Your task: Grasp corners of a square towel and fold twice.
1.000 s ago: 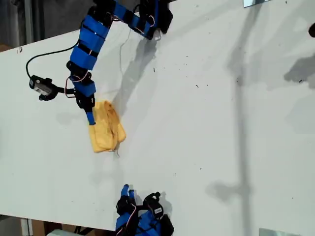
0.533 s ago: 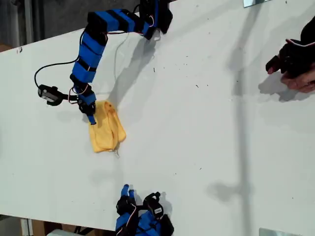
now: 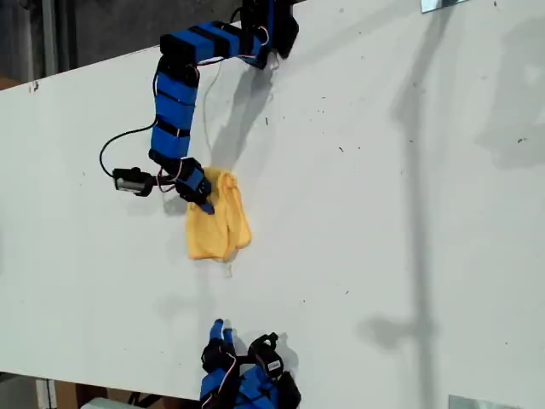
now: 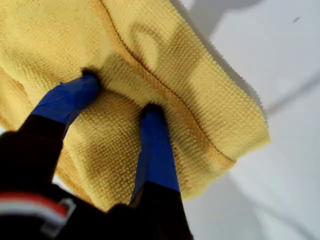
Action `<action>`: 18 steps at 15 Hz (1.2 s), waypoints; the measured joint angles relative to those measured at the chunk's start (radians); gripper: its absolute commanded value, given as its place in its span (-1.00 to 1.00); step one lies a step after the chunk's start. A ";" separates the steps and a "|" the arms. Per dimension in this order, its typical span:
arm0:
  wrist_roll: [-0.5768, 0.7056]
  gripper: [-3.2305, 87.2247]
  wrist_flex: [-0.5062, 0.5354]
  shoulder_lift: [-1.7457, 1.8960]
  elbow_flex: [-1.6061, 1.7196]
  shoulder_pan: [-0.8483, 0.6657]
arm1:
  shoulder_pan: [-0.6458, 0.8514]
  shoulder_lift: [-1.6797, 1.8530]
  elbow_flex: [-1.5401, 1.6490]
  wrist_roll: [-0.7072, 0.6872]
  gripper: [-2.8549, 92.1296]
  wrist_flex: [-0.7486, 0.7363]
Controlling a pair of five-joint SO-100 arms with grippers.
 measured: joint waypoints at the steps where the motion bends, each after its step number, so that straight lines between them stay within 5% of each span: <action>1: 0.000 -0.68 0.000 0.000 0.000 0.000 | -0.078 0.086 0.087 0.023 -0.52 -0.003; 6: 0.000 -0.68 0.000 0.000 0.000 0.000 | -0.189 0.311 0.221 0.060 -0.46 -0.029; 10: 0.000 -0.68 0.000 0.000 0.000 0.000 | 0.043 0.634 0.235 -0.084 -0.58 0.067; 13: 0.000 -0.67 0.000 0.000 0.000 0.000 | 0.288 1.097 0.594 -0.072 -0.63 0.091; 16: 0.002 -0.67 0.000 0.000 0.000 0.000 | 0.288 1.838 1.149 0.034 -0.52 0.179; 18: 0.005 -0.69 0.000 0.000 0.000 0.011 | 0.227 2.141 1.247 0.092 -0.48 0.268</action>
